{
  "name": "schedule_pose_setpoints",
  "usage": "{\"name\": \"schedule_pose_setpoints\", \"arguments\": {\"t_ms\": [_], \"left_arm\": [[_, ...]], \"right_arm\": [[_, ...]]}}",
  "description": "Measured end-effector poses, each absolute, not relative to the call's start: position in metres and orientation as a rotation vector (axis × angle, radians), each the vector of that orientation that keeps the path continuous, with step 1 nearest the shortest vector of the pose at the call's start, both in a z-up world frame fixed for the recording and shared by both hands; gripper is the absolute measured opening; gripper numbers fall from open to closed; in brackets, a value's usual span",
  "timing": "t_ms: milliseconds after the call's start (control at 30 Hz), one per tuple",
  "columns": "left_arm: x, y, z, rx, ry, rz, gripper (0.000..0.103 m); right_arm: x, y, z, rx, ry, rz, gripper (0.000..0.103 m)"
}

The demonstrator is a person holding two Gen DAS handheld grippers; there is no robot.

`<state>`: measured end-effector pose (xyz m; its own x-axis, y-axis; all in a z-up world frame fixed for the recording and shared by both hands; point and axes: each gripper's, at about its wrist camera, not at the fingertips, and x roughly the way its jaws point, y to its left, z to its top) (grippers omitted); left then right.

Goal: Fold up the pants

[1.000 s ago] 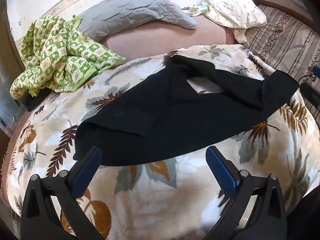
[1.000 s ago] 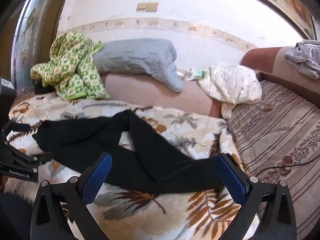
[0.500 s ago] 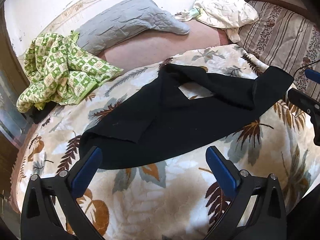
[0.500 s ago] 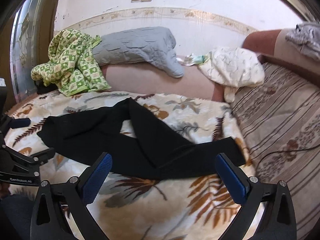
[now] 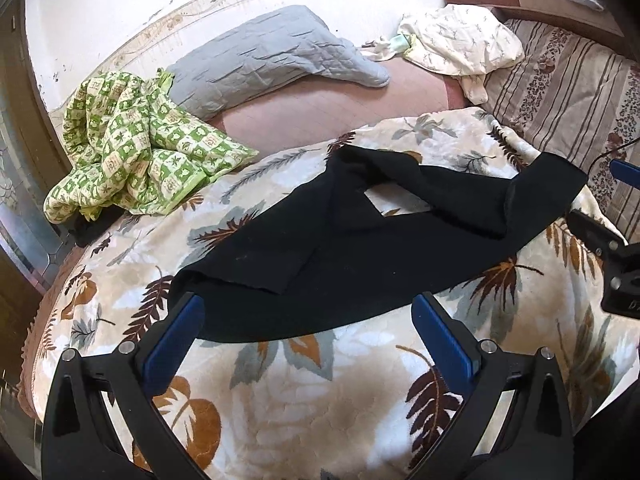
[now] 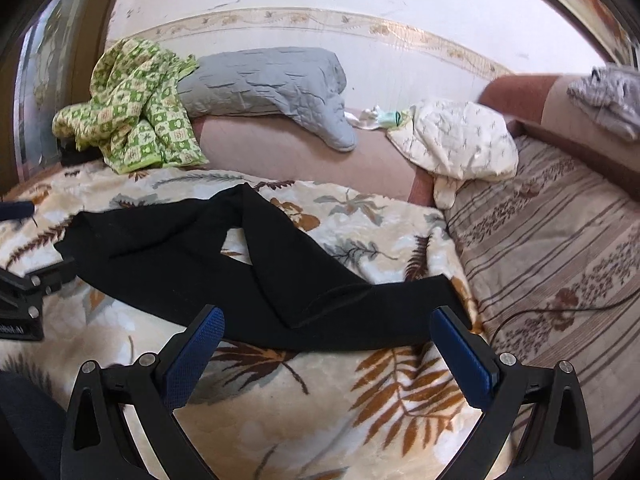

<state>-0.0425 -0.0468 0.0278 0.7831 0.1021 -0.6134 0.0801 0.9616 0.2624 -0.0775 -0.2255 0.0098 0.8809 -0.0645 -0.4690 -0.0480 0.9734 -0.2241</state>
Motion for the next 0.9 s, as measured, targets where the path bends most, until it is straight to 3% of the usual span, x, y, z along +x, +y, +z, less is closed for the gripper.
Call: {"name": "schedule_pose_setpoints", "arguments": {"t_ms": [333, 900], "left_arm": [[-0.047, -0.052, 0.031, 0.322, 0.645, 0.036, 0.103], [-0.039, -0.049, 0.027, 0.257, 0.708, -0.006, 0.103]], "right_arm": [[-0.086, -0.206, 0.013, -0.386, 0.416, -0.008, 0.103], [-0.077, -0.203, 0.005, -0.355, 0.46, 0.026, 0.103]]}}
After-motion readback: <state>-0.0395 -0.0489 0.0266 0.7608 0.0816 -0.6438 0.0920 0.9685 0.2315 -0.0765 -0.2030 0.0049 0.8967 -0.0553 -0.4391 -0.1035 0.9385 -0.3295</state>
